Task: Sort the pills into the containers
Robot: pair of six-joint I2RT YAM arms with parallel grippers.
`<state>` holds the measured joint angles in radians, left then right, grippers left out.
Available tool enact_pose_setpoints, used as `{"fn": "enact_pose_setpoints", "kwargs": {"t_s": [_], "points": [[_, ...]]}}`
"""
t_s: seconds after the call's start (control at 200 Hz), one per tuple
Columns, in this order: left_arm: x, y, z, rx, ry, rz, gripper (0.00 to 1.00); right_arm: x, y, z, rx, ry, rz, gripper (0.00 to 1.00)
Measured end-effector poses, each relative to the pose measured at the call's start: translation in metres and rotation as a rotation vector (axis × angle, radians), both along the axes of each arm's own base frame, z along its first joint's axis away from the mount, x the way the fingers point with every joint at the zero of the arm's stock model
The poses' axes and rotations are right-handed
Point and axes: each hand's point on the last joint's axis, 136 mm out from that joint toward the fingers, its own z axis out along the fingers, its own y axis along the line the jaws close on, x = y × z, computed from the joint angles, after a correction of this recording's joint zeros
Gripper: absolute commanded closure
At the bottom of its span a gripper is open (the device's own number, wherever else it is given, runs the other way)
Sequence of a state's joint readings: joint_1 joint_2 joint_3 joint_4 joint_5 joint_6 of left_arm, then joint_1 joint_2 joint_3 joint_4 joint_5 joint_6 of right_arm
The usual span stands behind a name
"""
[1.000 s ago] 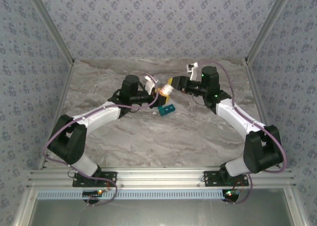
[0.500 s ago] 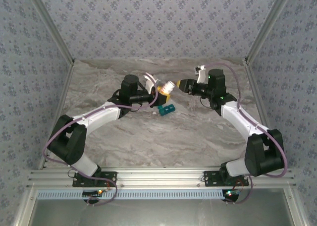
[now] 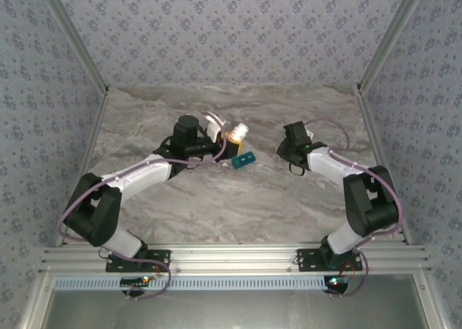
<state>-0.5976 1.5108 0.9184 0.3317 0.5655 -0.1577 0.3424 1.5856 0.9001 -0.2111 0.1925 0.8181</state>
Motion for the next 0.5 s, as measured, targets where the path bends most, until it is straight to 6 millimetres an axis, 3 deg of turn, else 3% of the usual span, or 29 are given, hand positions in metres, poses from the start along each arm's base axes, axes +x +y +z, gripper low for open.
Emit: {"fn": "enact_pose_setpoints", "kwargs": {"t_s": [0.275, 0.355, 0.5], "points": [[0.005, 0.008, 0.001, 0.025, -0.028, 0.053, 1.0, -0.001, -0.033, -0.04, -0.137, 0.084, -0.179, 0.6], [0.006, 0.008, 0.001, 0.03, -0.032, 0.059, 1.0, 0.008, -0.033, -0.04, -0.14, 0.074, -0.2, 0.53], [0.008, 0.01, 0.0, 0.036, -0.036, 0.071, 1.0, 0.014, -0.032, -0.042, -0.138, 0.072, -0.199, 0.32]]}}
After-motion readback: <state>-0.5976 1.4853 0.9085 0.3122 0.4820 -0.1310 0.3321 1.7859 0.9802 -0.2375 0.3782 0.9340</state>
